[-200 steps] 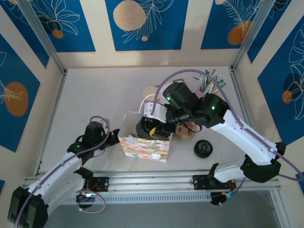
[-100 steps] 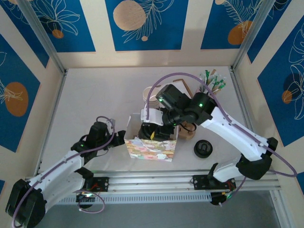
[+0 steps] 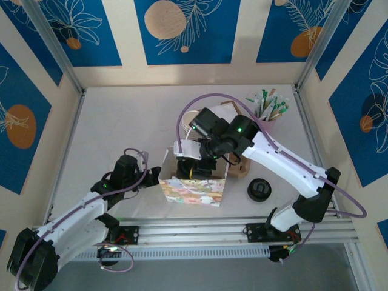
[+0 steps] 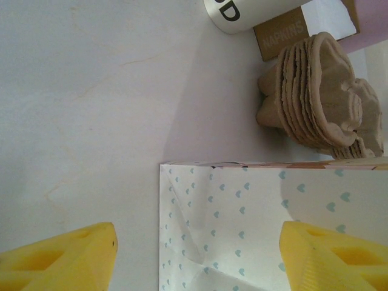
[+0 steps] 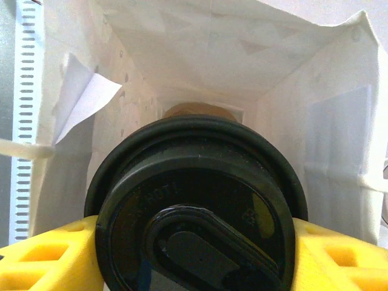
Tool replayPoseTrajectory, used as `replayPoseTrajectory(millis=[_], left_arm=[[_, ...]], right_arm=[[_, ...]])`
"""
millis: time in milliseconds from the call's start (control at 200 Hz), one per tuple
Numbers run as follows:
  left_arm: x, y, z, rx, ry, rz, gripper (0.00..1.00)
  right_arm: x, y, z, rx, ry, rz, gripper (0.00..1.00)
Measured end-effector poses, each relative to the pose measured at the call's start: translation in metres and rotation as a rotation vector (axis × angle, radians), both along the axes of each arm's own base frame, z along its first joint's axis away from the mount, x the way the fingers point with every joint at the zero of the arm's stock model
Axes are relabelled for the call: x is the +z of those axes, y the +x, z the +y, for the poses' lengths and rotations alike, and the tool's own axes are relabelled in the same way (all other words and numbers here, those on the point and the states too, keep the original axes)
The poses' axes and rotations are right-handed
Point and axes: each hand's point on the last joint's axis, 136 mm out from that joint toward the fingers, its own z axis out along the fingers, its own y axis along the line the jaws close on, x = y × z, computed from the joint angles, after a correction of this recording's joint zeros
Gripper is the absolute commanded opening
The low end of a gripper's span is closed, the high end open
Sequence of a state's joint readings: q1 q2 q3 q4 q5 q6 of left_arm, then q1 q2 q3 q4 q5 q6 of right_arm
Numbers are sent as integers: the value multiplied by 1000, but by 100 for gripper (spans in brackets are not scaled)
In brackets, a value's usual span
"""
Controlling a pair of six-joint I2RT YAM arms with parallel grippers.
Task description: Pack the takeout coffee
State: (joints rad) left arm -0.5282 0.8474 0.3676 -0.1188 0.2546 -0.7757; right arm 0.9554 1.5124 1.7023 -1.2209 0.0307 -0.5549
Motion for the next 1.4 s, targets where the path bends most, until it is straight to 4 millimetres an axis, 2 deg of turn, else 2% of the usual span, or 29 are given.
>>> replayPoseTrajectory(millis=[135,305,410,570,775,1401], left_arm=[[1,0,-1,-5,-6,-5,71],[1,0,-2,-7,-5,-5,71],[1,0,-2,-8,-6,-5,71],[1,-1,-2,-8,-5,-5,71],[-3,-1,-2,-8,0,4,71],[-19,2,16,71,85,16,71]], right_arm=[[-1,7,3,-12,-8,-1,62],[16,13,7,-18,35,-32,62],[18,13,6,-15,39,-43,61],[3,9,3,5,-2,-22,61],[-12,4,11,47,-41,-8,60],[-48,10,26,52,-72,29,59]])
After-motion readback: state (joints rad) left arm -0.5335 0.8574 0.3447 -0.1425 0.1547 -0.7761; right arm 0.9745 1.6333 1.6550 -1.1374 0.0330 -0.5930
